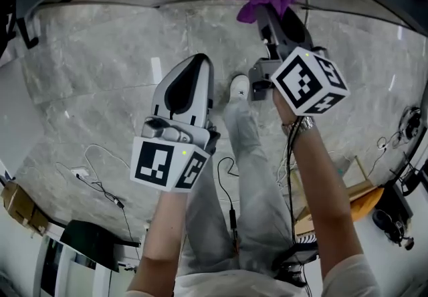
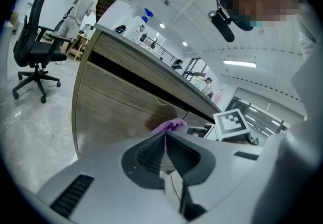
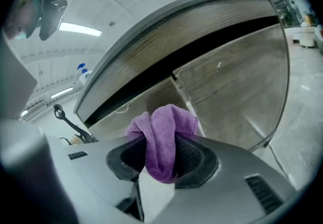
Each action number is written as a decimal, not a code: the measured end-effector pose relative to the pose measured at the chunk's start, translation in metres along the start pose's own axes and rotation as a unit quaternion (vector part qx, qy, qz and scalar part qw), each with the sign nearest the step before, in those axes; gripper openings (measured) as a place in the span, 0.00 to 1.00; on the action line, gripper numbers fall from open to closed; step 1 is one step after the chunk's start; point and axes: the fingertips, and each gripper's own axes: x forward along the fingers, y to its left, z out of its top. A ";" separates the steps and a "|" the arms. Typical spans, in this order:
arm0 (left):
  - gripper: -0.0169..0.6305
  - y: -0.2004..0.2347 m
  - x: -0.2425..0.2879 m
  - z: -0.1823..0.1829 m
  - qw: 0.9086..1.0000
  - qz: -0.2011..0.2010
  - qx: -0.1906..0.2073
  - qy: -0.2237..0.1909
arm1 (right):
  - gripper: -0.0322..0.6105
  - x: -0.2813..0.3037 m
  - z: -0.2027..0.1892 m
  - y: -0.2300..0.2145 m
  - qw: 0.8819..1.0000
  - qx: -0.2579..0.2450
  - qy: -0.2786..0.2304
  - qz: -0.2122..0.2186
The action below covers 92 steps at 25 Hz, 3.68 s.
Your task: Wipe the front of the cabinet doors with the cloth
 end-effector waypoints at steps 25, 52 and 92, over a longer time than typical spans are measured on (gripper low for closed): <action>0.05 0.193 -0.101 0.038 0.996 0.084 -0.028 -0.030 | 0.26 0.144 -0.147 0.220 0.982 -0.079 0.140 0.102; 0.05 0.029 0.018 -0.033 0.999 0.022 -0.003 0.024 | 0.26 0.068 -0.051 -0.071 0.990 -0.066 0.120 -0.037; 0.05 0.234 -0.100 0.005 0.992 0.107 -0.057 -0.021 | 0.26 0.223 -0.238 0.144 0.970 -0.043 0.236 0.028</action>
